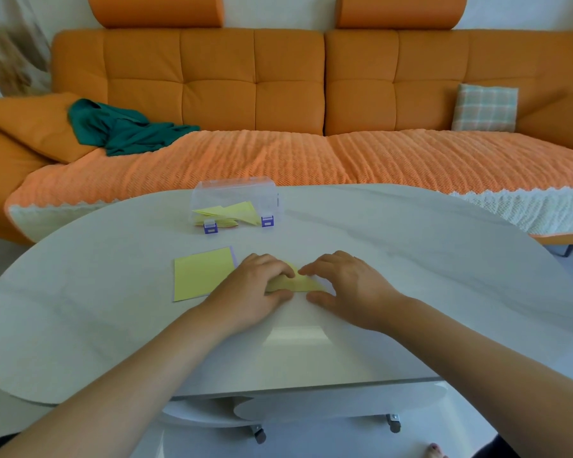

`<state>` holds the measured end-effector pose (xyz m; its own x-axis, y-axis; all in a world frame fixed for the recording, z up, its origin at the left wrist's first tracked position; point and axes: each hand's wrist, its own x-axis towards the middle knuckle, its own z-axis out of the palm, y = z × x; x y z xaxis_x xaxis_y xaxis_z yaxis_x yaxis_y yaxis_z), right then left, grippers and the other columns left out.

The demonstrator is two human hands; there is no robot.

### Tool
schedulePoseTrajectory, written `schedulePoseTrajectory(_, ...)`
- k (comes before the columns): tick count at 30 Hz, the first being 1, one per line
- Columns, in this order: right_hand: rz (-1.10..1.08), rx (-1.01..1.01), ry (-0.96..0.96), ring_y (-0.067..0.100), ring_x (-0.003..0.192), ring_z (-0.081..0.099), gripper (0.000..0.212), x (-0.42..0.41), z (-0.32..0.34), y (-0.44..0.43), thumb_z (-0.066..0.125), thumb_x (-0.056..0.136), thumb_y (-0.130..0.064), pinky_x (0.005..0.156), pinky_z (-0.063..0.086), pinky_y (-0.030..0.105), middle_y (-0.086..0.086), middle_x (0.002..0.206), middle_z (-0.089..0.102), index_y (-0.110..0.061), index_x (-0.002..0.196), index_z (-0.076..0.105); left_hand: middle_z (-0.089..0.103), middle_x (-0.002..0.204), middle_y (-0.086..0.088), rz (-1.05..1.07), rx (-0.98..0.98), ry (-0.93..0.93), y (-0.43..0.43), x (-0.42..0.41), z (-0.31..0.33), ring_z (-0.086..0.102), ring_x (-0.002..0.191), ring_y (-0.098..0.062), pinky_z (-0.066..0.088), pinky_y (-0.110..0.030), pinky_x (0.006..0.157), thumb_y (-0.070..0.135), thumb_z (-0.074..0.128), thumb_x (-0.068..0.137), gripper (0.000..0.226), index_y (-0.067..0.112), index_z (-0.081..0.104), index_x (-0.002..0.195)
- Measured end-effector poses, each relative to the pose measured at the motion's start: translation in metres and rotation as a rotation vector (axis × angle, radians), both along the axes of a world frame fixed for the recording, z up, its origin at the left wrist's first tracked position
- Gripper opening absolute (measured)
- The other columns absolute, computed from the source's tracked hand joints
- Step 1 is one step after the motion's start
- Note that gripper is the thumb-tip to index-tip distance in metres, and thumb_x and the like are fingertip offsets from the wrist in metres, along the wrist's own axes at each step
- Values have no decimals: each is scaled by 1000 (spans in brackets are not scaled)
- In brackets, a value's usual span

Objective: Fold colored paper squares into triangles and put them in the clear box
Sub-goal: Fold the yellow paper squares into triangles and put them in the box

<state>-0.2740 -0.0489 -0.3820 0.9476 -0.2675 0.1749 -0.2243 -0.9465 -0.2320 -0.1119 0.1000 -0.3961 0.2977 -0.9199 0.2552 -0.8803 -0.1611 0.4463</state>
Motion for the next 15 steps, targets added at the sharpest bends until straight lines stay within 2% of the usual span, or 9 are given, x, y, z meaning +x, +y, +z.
schedulePoseTrajectory(3, 35, -6, 6, 14, 112, 52, 41, 7, 3, -4, 60, 95, -44, 92, 44, 29, -11, 125, 62, -32, 134, 57, 65, 113, 11, -59, -12, -76, -1, 8, 3, 52, 107, -12, 43, -29, 95, 35, 67, 92, 27, 23, 68, 116)
schedulePoseTrajectory(7, 97, -137, 23, 15, 108, 57, 39, 13, 7, -9, 56, 97, -43, 86, 46, 32, -10, 120, 66, -32, 135, 58, 71, 107, 4, -127, -53, -216, -2, 14, 4, 59, 101, -17, 47, -31, 90, 21, 61, 97, 19, 14, 72, 111)
schedulePoseTrajectory(12, 154, -230, 1, 21, 97, 60, 36, 20, 7, -10, 52, 96, -37, 76, 48, 37, -4, 103, 68, -27, 129, 62, 68, 109, 11, -102, -55, -123, -4, 17, 3, 55, 105, -10, 44, -24, 91, 40, 70, 89, 33, 21, 70, 117)
schedulePoseTrajectory(15, 153, -227, -36, 22, 98, 60, 36, 23, 2, -11, 52, 96, -33, 73, 49, 37, -2, 104, 68, -25, 130, 62, 71, 106, 7, -119, -65, -166, -5, 18, 5, 59, 101, -15, 47, -29, 88, 36, 70, 90, 30, 18, 71, 114)
